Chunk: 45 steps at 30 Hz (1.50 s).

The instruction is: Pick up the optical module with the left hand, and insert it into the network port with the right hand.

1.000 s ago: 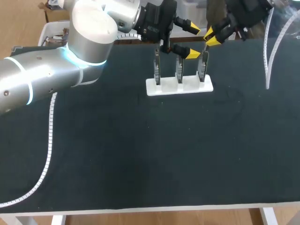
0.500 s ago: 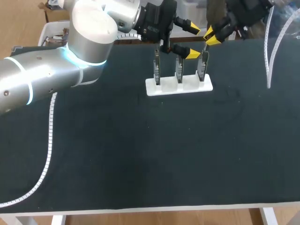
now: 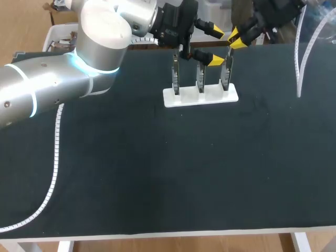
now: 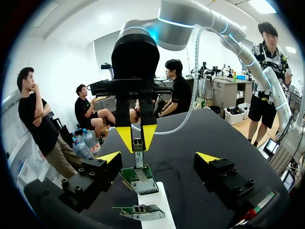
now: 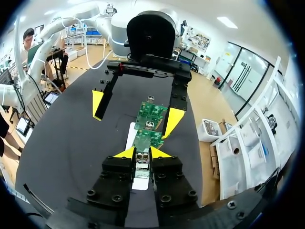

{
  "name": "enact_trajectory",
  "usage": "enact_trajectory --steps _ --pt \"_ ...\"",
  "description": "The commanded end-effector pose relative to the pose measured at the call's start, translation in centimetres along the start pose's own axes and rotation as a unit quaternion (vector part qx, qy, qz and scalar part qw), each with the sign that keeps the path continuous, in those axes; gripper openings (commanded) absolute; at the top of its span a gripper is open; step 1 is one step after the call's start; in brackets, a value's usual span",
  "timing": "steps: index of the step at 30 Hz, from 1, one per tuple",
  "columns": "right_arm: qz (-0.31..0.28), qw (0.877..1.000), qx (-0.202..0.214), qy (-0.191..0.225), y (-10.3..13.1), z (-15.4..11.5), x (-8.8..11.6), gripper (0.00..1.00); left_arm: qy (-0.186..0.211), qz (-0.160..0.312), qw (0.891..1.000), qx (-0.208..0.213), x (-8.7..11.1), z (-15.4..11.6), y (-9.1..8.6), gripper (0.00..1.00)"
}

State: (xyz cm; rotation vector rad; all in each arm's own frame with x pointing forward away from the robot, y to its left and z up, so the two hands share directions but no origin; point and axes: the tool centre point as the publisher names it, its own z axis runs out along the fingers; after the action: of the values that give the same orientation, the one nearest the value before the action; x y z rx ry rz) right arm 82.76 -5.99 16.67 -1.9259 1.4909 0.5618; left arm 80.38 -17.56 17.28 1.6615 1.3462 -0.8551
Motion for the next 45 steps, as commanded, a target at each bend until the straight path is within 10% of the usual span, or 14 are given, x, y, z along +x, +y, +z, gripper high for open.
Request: enact_trajectory --steps 1,45 --pt "0.001 1.000 0.002 0.001 -0.10 -0.07 0.14 0.00 0.002 0.000 1.000 0.000 -0.10 0.02 0.02 1.00" --pt "-0.006 1.000 -0.008 -0.007 -0.98 -0.09 0.28 0.00 0.002 0.000 1.000 0.000 -0.10 0.02 0.02 1.00"
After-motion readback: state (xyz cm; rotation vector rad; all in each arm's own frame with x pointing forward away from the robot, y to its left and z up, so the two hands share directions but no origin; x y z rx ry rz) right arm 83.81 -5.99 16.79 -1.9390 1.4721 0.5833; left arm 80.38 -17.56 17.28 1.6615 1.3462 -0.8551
